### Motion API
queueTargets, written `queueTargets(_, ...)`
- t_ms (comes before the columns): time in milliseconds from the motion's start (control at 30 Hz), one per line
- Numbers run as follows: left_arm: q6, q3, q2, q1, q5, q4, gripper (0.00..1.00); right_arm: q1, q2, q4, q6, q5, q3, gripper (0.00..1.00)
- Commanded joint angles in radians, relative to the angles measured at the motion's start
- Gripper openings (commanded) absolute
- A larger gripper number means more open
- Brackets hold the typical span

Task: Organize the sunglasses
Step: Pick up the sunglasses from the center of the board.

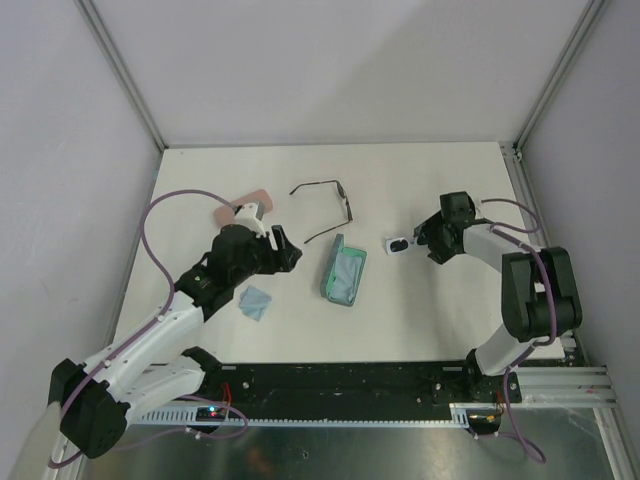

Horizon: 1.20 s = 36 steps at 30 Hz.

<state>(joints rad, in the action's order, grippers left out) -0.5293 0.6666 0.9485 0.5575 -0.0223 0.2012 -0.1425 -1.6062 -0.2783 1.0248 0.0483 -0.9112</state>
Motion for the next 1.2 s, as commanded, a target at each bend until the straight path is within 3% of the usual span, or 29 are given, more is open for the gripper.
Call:
queueTargets(0,0.02,0.023,-0.001,-0.008,0.014,-0.011,0.74,0.002,-0.052,0.039,0.051,0.044,-0.046,0.67)
queueTargets(133,0.023,0.025,0.002,-0.008,0.011,-0.011,0.75,0.005,-0.091,0.054,0.066,0.062,-0.059,0.6)
queueTargets(200,0.022,0.025,0.005,-0.008,0.011,-0.011,0.75,0.006,-0.108,0.058,0.062,0.064,-0.065,0.49)
queueTargets(333,0.02,0.02,0.005,-0.008,0.011,-0.011,0.75,0.008,-0.118,0.056,0.028,0.052,-0.067,0.11)
queueTargets(433,0.021,0.014,0.001,-0.009,0.008,-0.01,0.74,0.008,-0.112,0.047,-0.005,0.031,-0.067,0.01)
queueTargets(933,0.017,0.015,0.007,-0.009,0.015,-0.012,0.75,0.02,0.015,-0.029,-0.138,-0.003,-0.059,0.0)
queueTargets(1067,0.017,0.014,0.004,-0.009,0.015,-0.012,0.75,0.026,0.038,-0.003,-0.168,-0.004,-0.041,0.28)
queueTargets(1167,0.018,0.014,0.001,-0.009,0.015,-0.012,0.75,0.03,0.053,0.041,-0.208,-0.004,-0.027,0.39)
